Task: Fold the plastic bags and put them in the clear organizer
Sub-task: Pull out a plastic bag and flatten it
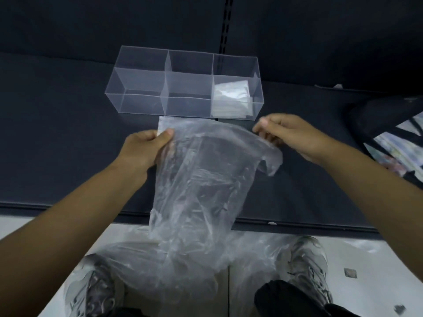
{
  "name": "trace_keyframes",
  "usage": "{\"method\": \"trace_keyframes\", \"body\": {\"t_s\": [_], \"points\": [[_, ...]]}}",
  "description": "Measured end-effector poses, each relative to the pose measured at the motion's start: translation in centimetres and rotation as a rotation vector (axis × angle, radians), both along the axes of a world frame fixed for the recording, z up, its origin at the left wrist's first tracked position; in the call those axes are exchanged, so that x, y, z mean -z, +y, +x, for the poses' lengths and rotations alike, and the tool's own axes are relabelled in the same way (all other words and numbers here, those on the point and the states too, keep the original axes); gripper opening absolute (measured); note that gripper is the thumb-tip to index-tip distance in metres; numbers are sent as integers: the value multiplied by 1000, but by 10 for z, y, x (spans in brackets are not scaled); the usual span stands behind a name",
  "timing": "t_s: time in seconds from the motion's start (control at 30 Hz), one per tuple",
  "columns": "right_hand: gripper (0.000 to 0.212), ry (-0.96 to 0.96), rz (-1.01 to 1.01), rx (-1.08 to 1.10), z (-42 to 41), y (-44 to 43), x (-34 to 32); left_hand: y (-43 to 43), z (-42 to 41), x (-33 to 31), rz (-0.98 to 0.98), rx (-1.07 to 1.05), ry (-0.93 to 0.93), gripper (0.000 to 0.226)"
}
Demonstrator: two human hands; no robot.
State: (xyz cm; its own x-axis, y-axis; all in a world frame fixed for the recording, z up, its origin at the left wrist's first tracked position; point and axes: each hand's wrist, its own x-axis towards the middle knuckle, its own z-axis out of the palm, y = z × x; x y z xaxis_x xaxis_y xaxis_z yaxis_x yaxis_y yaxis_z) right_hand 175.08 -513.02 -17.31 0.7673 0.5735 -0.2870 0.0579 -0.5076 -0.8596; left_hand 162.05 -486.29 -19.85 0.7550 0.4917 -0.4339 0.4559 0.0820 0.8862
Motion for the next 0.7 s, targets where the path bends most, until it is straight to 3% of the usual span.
{"method": "trace_keyframes", "body": {"t_s": [0.1,0.3,0.37,0.43,0.47,0.6,0.63,0.7], "points": [[50,123,-21,-58,-6,-20,10,8,-4,6,-36,-63,3,24],[37,140,-112,-163,-17,-18,22,19,-5,13,-67,-155,22,21],[51,150,-76,-147,-12,-26,20,28,-7,16,-63,-201,34,21],[71,204,-46,-45,-4,-38,16,36,-7,19,-50,-220,37,24],[68,231,-23,26,0,-41,14,37,-6,20,-34,-207,40,26],[8,122,112,375,15,-34,17,31,7,21,-26,-168,33,25],[4,60,126,498,19,-31,18,30,10,20,-55,-176,17,22],[20,-53,134,697,25,-28,19,30,12,21,-99,-194,-6,17]]}}
